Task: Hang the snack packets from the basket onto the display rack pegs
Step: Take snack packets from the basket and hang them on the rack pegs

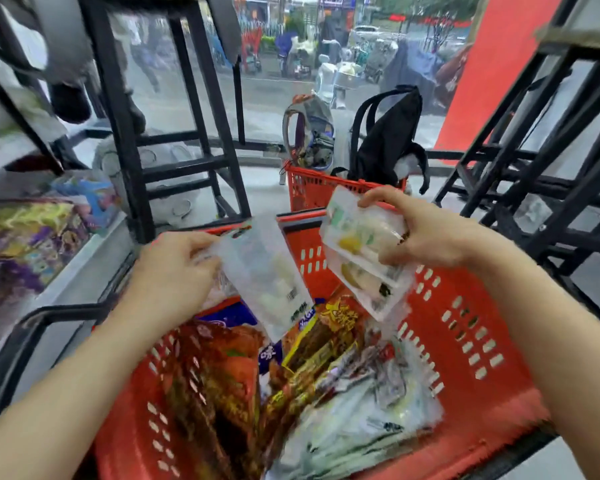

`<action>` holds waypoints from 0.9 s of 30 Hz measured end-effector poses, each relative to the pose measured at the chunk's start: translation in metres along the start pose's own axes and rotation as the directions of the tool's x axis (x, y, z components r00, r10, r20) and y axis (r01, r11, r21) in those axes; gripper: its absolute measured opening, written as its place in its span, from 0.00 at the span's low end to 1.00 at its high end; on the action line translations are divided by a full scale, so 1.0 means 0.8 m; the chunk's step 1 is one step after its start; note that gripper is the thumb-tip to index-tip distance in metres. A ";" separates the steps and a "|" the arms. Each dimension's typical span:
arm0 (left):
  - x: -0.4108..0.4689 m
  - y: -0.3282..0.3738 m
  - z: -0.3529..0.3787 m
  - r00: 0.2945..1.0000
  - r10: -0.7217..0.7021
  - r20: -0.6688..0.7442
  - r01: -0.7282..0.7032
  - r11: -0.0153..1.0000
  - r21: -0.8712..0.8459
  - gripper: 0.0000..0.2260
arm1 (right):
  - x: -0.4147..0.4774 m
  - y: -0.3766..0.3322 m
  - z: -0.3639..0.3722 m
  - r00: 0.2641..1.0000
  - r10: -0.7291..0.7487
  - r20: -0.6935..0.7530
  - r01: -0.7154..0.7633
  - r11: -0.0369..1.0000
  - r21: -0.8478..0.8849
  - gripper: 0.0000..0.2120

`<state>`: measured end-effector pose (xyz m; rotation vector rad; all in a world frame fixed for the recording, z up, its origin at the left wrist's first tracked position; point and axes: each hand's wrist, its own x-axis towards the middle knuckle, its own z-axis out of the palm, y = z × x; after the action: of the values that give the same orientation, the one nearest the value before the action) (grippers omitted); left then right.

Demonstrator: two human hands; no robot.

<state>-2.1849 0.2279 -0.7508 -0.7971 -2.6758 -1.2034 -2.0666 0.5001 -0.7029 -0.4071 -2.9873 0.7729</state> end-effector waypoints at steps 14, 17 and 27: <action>-0.048 -0.024 -0.079 0.943 -0.148 -0.297 -0.005 0.889 -0.458 0.11 | -0.023 -0.057 0.076 0.993 -0.106 -0.044 0.073 0.283 0.956 0.37; -0.047 -0.032 -0.093 0.902 -0.139 -0.409 -0.047 0.909 -0.414 0.07 | -0.024 -0.084 0.082 0.989 -0.143 -0.046 0.069 0.159 0.985 0.40; -0.067 -0.056 -0.231 0.622 -0.211 -0.754 -0.130 0.922 -0.366 0.07 | -0.006 -0.246 0.071 0.982 -0.059 -0.181 0.190 0.373 0.908 0.29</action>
<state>-2.1831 0.0470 -0.6706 -0.1241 -1.7452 -1.6330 -2.1151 0.3062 -0.6582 -0.1206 -1.8987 2.0817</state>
